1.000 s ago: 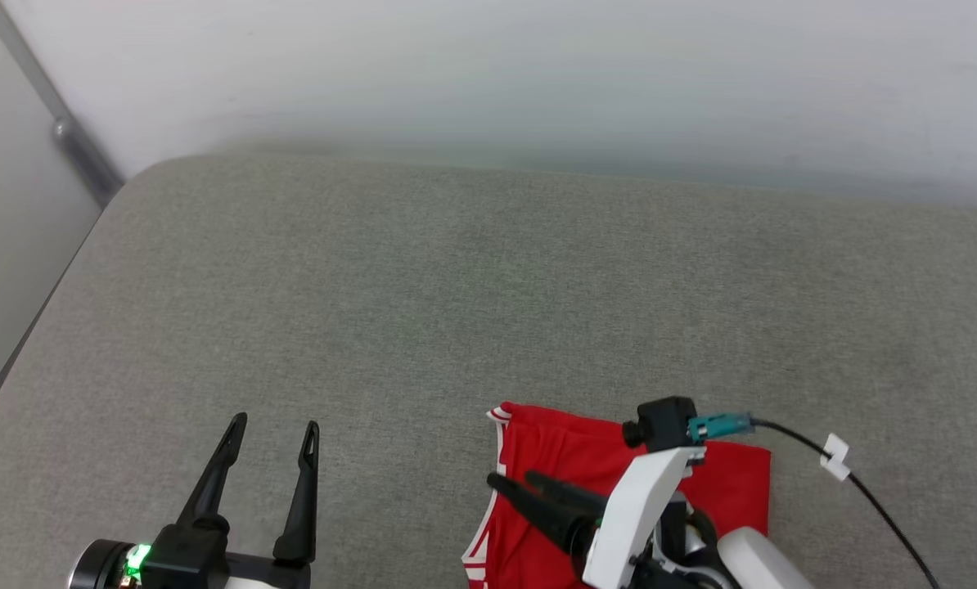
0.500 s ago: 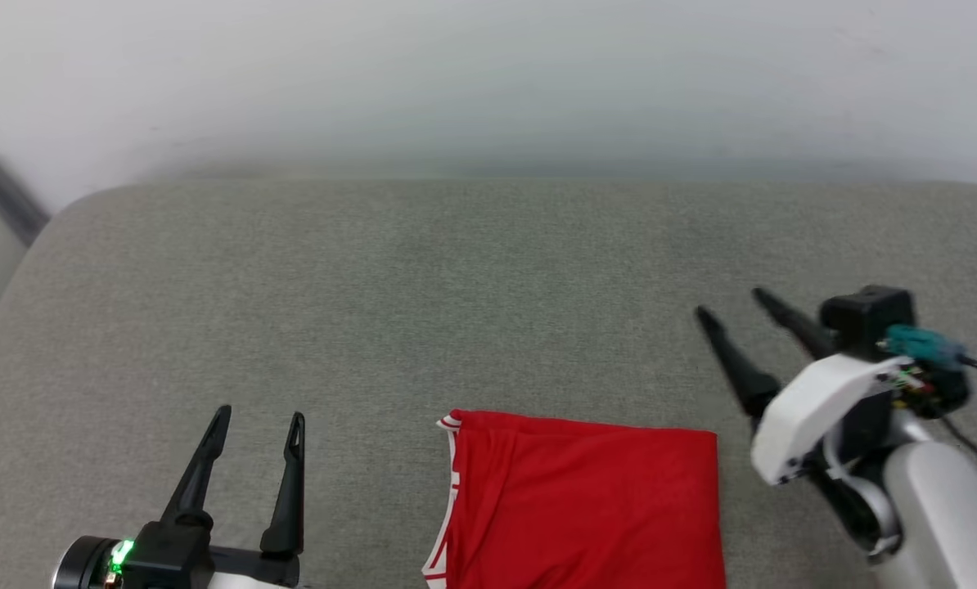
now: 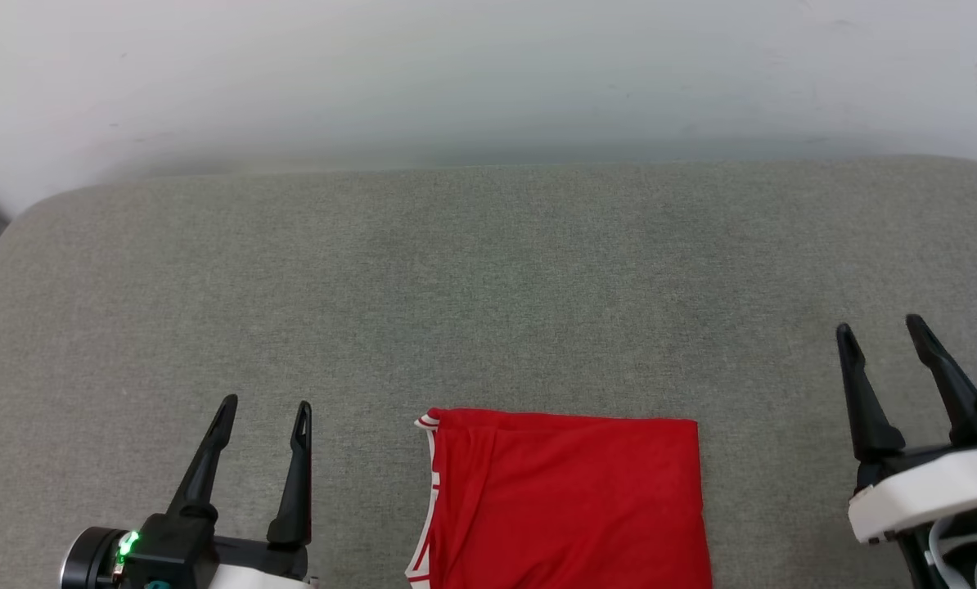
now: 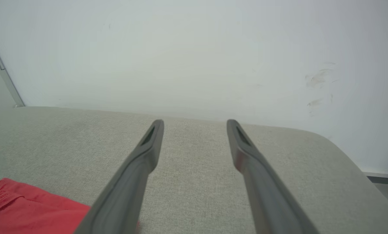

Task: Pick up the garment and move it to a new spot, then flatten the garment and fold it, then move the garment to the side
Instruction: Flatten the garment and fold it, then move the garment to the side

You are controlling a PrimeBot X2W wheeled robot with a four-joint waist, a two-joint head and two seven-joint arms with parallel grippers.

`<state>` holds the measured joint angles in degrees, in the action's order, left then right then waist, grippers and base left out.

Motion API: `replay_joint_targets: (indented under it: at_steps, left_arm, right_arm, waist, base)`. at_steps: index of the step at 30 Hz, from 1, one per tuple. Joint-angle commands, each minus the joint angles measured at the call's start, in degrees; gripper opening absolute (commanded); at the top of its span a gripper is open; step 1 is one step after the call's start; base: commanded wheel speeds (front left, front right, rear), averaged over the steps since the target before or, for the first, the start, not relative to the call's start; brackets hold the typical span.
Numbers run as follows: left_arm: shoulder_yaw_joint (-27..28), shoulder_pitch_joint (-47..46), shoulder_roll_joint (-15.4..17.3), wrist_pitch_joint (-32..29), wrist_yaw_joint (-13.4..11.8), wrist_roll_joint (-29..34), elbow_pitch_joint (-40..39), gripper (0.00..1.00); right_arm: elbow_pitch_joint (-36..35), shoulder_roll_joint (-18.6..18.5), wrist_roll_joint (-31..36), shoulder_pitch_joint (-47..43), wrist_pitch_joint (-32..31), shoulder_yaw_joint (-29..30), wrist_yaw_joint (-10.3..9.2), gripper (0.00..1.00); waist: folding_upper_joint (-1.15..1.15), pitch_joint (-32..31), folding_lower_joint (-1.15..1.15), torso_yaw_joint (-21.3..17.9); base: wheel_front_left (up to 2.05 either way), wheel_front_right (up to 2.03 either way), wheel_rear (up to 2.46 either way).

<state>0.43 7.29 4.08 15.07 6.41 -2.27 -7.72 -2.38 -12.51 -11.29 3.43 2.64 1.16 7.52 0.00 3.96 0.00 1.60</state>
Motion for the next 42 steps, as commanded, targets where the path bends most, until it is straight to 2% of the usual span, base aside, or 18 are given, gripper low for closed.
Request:
replay_joint_targets:
  at_steps: [1,12,20,25,28,35,40,42]
  left_arm:
    - [-0.2,0.1,-0.1,0.1,0.1,-0.1,0.0,1.0]
    - [-1.1,0.5,-0.5,0.1,0.5,-0.4,-0.6,1.0]
    - [-0.7,-0.2,-0.6,0.1,0.6,-0.4,-1.0,1.0]
    - [-0.5,-0.1,-0.7,0.1,0.7,-0.4,-0.6,1.0]
    - [-0.8,-0.2,-0.7,0.1,0.8,-0.3,-0.4,1.0]
    - [-1.0,-1.0,-0.8,0.1,0.9,0.0,-0.1,1.0]
    - [-1.8,-2.6,-0.9,0.1,0.9,0.0,0.1,1.0]
    - [-2.3,-3.2,-1.0,0.1,0.9,0.1,0.4,1.0]
  right_arm:
    - [-0.6,1.4,-0.4,-1.6,1.2,0.8,-0.05,1.0]
    - [-2.5,5.9,1.3,-6.0,5.3,0.6,-0.05,1.0]
    - [-2.2,6.3,1.3,-6.0,5.5,-0.1,-0.05,1.0]
    - [-2.6,5.2,0.6,-6.0,3.2,-0.7,-0.05,1.0]
    - [-3.0,3.4,-0.1,-6.5,-2.4,-2.3,-0.06,1.0]
    - [-7.2,-0.4,-5.6,-7.5,-24.0,-6.2,-0.06,1.0]
    - [-8.7,0.1,-9.4,-7.6,-39.4,-6.3,-0.05,1.0]
    - [-8.3,1.5,-9.6,-7.2,-44.0,-5.4,-0.04,1.0]
  waist:
    - [0.0,0.0,0.0,0.0]
    - [0.0,-0.2,0.0,0.4]
    - [0.0,0.0,0.0,0.6]
    - [0.0,0.3,0.0,0.8]
    - [0.0,0.8,0.0,1.1]
    - [0.0,2.5,0.0,2.0]
    - [0.0,4.6,0.0,3.3]
    - [0.0,5.4,0.0,3.9]
  base:
    - [0.0,0.0,0.0]
    - [0.0,0.0,0.0]
    - [0.0,0.0,0.0]
    - [0.0,0.0,0.0]
    - [0.0,0.0,0.0]
    - [0.0,0.0,0.0]
    - [0.0,0.0,0.0]
    - [0.0,0.0,0.0]
